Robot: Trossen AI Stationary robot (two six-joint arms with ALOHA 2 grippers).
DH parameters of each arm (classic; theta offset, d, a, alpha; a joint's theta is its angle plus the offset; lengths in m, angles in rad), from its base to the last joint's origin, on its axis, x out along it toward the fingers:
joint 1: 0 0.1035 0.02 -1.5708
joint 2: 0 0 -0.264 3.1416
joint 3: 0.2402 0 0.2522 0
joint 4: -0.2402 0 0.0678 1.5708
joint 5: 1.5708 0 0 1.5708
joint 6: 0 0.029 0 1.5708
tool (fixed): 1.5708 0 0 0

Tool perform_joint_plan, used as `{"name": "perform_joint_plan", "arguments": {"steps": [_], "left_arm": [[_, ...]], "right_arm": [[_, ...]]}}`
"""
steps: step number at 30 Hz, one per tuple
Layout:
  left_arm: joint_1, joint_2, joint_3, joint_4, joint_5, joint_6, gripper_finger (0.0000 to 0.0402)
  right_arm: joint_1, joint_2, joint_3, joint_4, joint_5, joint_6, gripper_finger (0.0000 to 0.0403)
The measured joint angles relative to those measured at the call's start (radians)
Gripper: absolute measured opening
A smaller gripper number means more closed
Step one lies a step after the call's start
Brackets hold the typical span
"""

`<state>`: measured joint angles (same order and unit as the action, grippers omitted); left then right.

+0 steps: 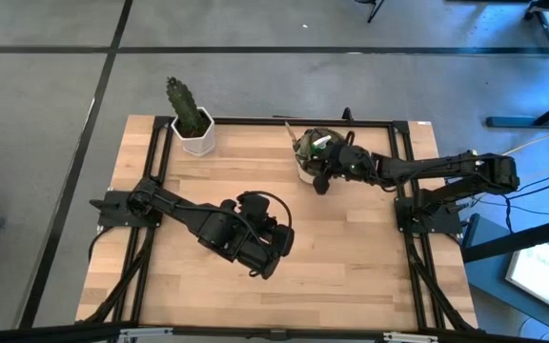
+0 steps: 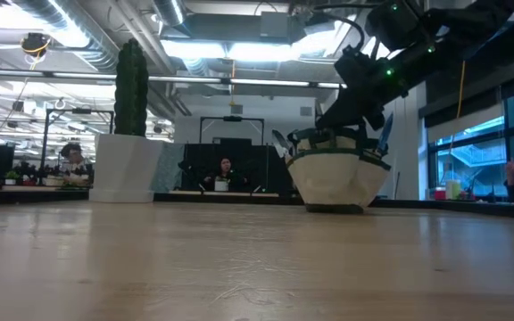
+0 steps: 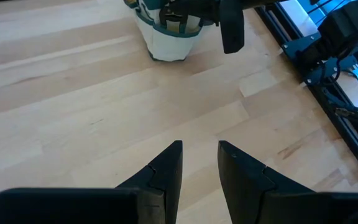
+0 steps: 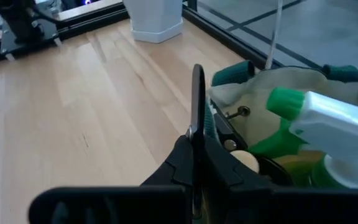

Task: Pick & Place Garden tools in Gardening bag
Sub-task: Put the shear scissor into the gardening bag

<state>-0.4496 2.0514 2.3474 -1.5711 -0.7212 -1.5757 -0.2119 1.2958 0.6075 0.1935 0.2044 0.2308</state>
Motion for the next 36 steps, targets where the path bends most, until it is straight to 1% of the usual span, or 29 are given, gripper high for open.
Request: {"name": "perform_joint_plan", "arguments": {"steps": [4,11,19,21,29,36], "left_arm": [[0.0,0.0,0.0,0.005,0.002,0.0,0.0097],[-0.003,0.0,0.0,0.006,0.002,0.0,0.0097],[-0.008,0.0,0.0,0.006,-0.001,0.0,0.0097],[-0.008,0.0,0.0,0.007,-0.002,0.0,0.0097],[-0.008,0.0,0.0,0.025,0.007,-0.001,0.0097],[-0.021,0.0,0.0,0.028,0.016,-0.023,0.0097]], "right_arm": [[-0.011,0.0,0.0,-0.008,0.002,0.05,0.001],[-0.013,0.003,0.0,-0.002,0.003,0.075,0.001],[-0.004,0.054,0.001,0.026,0.011,0.156,0.001],[0.004,0.065,0.002,0.04,0.019,0.144,0.001],[0.032,0.057,0.004,0.062,0.099,0.0,0.001],[0.028,0.057,0.004,0.115,0.126,-0.003,0.001]]}}
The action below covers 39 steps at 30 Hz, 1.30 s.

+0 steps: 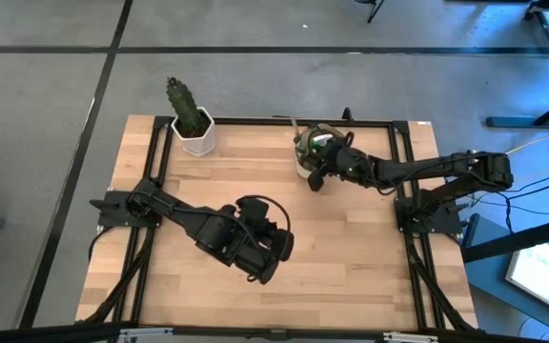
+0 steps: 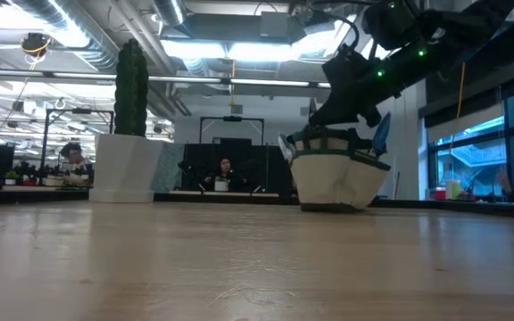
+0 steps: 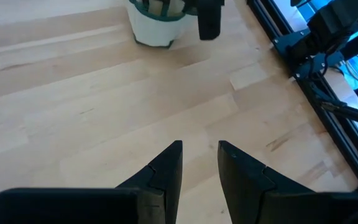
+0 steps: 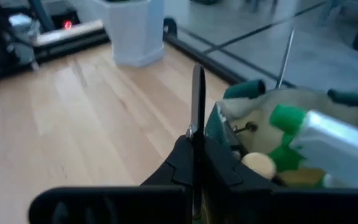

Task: Pick & Place Garden tools in Gardening bag
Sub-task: Put the shear scissor into the gardening bag

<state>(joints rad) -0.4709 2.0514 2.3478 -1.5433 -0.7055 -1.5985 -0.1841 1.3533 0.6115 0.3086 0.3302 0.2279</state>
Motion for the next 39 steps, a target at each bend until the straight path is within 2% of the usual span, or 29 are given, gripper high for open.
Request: {"name": "perform_joint_plan", "arguments": {"steps": [4,8,18,32,39], "left_arm": [[0.0,0.0,0.0,0.0,0.003,-0.012,0.0097],[0.0,0.0,0.0,0.0,0.003,-0.013,0.0097],[0.01,0.0,0.0,0.003,0.002,-0.012,0.0097],[0.009,0.0,0.0,0.014,0.008,-0.012,0.0097],[0.009,0.0,0.0,0.015,0.007,-0.012,0.0097]], "right_arm": [[-0.004,-0.001,0.001,0.017,0.053,0.003,0.001],[-0.015,-0.001,0.003,-0.019,0.063,0.005,0.001],[-0.032,0.079,0.005,0.009,0.021,0.01,0.001],[-0.051,0.087,0.004,0.027,0.044,0.017,0.0011],[-0.053,0.093,-0.002,0.014,0.041,0.022,0.0067]]}}
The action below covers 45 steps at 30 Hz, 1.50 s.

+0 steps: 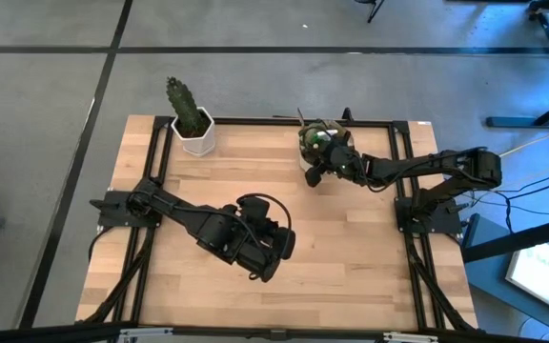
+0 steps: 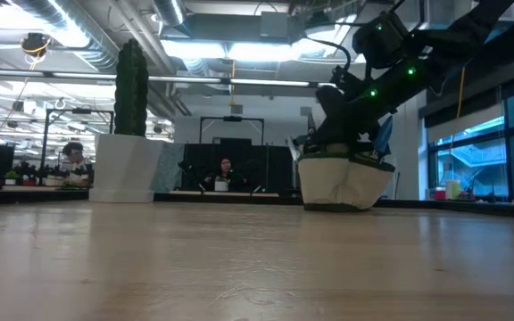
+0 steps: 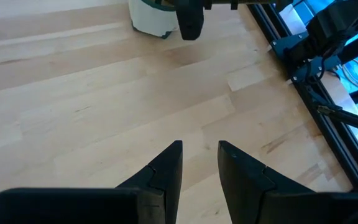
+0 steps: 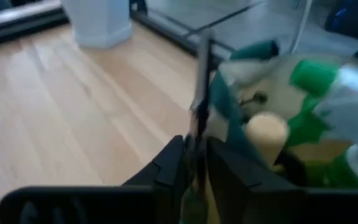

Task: Pick & Place Garden tools in Gardening bag
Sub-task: Put the shear scissor into the gardening bag, then move the gardening bag to the center of the table

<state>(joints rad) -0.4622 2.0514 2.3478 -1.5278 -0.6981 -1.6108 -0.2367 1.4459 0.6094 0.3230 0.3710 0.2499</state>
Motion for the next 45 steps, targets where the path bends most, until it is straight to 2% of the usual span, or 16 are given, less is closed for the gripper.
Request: {"name": "perform_joint_plan", "arguments": {"steps": [6,19,27,45], "left_arm": [[0.0,0.0,0.0,0.009,-0.009,0.0,0.0097],[0.0,0.0,0.0,0.014,-0.011,-0.002,0.0097],[0.0,0.0,0.0,0.041,-0.018,0.015,0.0097],[0.0,0.0,0.0,0.043,-0.1,0.063,0.0097]], "right_arm": [[0.0,-0.009,0.001,0.011,0.081,0.041,0.0094],[0.0,-0.139,0.003,0.043,0.177,0.048,0.0098],[0.0,-0.223,0.004,0.038,0.293,-0.092,0.0098],[0.001,-0.499,0.004,0.014,0.317,-0.263,0.0099]]}}
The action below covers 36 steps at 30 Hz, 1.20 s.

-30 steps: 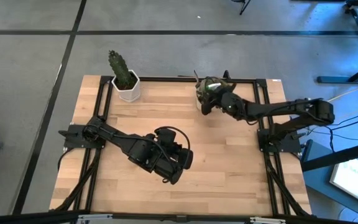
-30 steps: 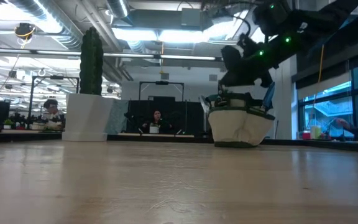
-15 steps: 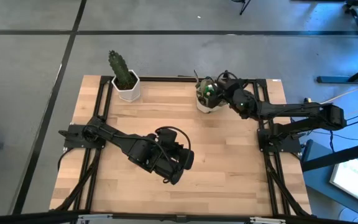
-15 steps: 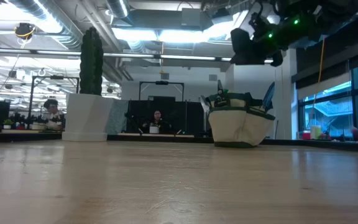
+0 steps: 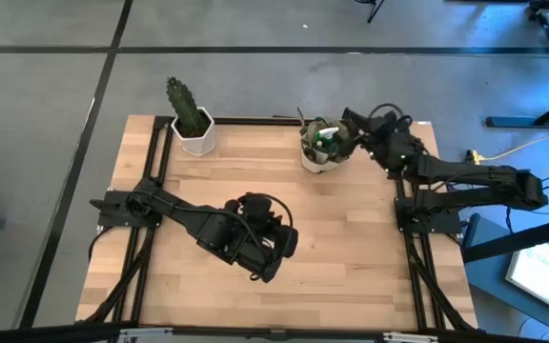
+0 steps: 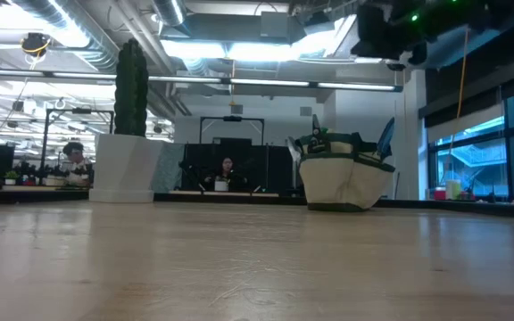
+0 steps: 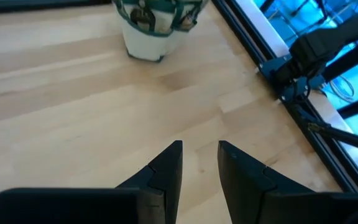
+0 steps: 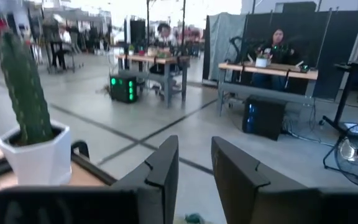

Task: Pick & Place Garden tools in Gardening bag
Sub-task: Move the gardening bag to the center of the table

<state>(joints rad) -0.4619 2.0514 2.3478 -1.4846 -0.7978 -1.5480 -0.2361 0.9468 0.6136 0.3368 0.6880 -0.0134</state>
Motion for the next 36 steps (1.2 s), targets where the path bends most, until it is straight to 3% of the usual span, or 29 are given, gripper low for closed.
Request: {"name": "perform_joint_plan", "arguments": {"steps": [7,15,19,22,29,36], "left_arm": [[0.022,0.0,0.0,-0.007,-0.068,0.001,0.0097],[0.06,0.0,0.0,0.0,-0.016,0.068,0.0097],[0.084,0.0,0.0,0.0,-0.017,0.098,0.0097],[0.107,0.0,0.0,0.0,-0.005,0.141,0.0097],[0.218,0.0,0.0,0.002,0.13,0.31,0.0095],[0.384,0.001,-0.059,0.144,0.363,0.588,0.005]], "right_arm": [[0.001,-0.119,0.0,-0.025,-0.053,0.048,0.0099],[0.001,-0.203,0.042,-0.232,-0.389,0.291,0.0099],[0.001,-0.204,0.105,-0.399,-0.573,0.321,0.0099],[0.001,-0.204,0.147,-0.524,-0.651,0.349,0.0099],[0.001,-0.205,0.185,-0.791,-0.61,0.629,0.0099],[0.001,-0.22,0.185,-0.976,-0.398,0.924,0.0091]]}}
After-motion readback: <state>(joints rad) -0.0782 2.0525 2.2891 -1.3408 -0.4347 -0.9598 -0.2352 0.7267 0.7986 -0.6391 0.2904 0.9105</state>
